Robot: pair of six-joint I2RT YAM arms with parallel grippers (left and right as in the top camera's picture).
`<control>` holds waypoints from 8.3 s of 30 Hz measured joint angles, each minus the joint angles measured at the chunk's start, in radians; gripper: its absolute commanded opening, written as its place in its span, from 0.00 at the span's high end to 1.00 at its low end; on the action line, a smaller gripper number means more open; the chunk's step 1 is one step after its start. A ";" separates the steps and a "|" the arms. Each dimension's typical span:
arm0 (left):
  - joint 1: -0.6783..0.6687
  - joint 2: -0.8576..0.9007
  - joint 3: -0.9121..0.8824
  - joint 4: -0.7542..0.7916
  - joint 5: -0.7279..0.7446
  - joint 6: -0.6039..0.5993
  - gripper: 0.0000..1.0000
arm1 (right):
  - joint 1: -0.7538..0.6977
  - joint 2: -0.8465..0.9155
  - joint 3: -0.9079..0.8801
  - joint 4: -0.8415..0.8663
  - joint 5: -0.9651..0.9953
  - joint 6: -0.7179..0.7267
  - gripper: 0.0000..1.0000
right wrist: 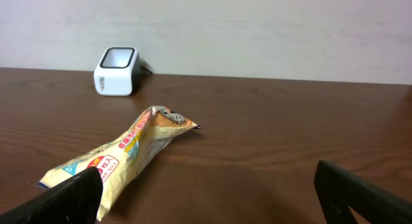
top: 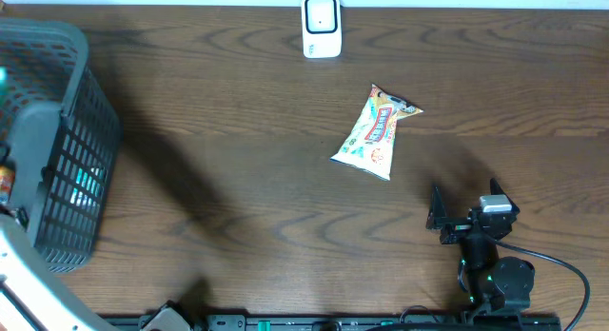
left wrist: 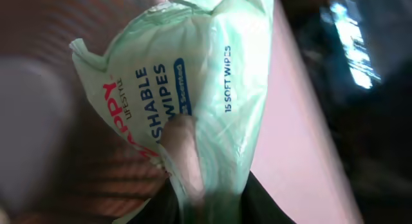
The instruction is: Scan the item barcode
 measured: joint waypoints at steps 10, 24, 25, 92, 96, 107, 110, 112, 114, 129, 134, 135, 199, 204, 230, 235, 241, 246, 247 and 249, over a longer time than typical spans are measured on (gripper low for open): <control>-0.431 0.014 0.000 0.018 0.063 -0.066 0.80 | 0.000 0.000 0.000 0.000 0.000 0.000 0.01; -1.033 0.271 0.000 0.018 -0.218 0.279 0.80 | 0.000 0.000 0.000 0.000 0.000 0.000 0.01; -1.058 0.299 0.000 0.018 -0.237 0.303 0.80 | 0.000 0.000 0.000 0.000 0.000 0.000 0.01; -0.188 -0.008 0.006 -0.142 -1.145 0.709 0.31 | 0.000 0.000 0.000 0.000 0.000 0.000 0.01; -0.088 0.039 -0.039 -0.160 -1.158 0.711 0.31 | 0.000 0.000 0.000 0.000 0.000 0.000 0.01; -0.062 0.167 -0.080 -0.142 -1.096 0.757 0.31 | 0.000 0.000 0.000 0.000 0.000 0.000 0.01; -0.059 0.204 -0.080 -0.159 -1.012 0.771 0.31 | 0.000 0.000 0.000 0.000 0.000 0.000 0.01; -0.051 0.225 -0.080 -0.181 -0.919 0.781 0.31 | 0.000 0.000 0.000 0.000 0.000 0.000 0.01; -0.038 0.241 -0.080 -0.198 -0.831 0.785 0.31 | 0.000 0.000 0.000 0.000 0.000 0.000 0.01; 0.084 0.361 -0.080 -0.335 -0.509 0.788 0.31 | 0.000 0.000 0.000 0.000 0.000 0.000 0.01; 0.084 0.443 -0.080 -0.371 -0.425 0.811 0.31 | 0.000 0.000 0.000 0.000 0.000 0.000 0.01; 0.084 0.467 -0.080 -0.377 -0.415 0.813 0.31 | 0.000 0.000 0.000 0.000 0.000 0.000 0.01; -0.220 -0.090 0.083 -0.073 -0.200 0.030 0.93 | 0.000 0.000 0.000 0.000 0.000 0.000 0.00; -0.512 -0.017 0.083 -0.105 -0.179 0.027 0.93 | 0.000 0.000 0.000 0.000 0.000 0.000 0.01; -1.186 0.679 0.083 -0.084 -0.235 0.075 0.75 | 0.000 0.000 0.000 0.000 0.000 0.000 0.01; -1.225 0.721 0.083 -0.063 -0.237 0.082 0.50 | 0.000 0.000 0.000 0.000 0.000 0.000 0.01; -1.240 0.723 0.083 -0.060 -0.225 0.079 0.49 | 0.000 0.000 0.000 0.000 0.000 0.000 0.01; -1.225 0.705 0.083 -0.061 -0.205 0.135 0.31 | 0.000 0.000 0.000 0.000 0.000 0.000 0.01; -1.220 0.696 0.083 -0.062 -0.202 0.158 0.30 | 0.000 0.000 0.000 0.000 0.000 0.000 0.01; -1.205 0.656 0.084 -0.063 -0.198 0.212 0.27 | 0.000 0.000 0.000 0.000 0.000 0.000 0.01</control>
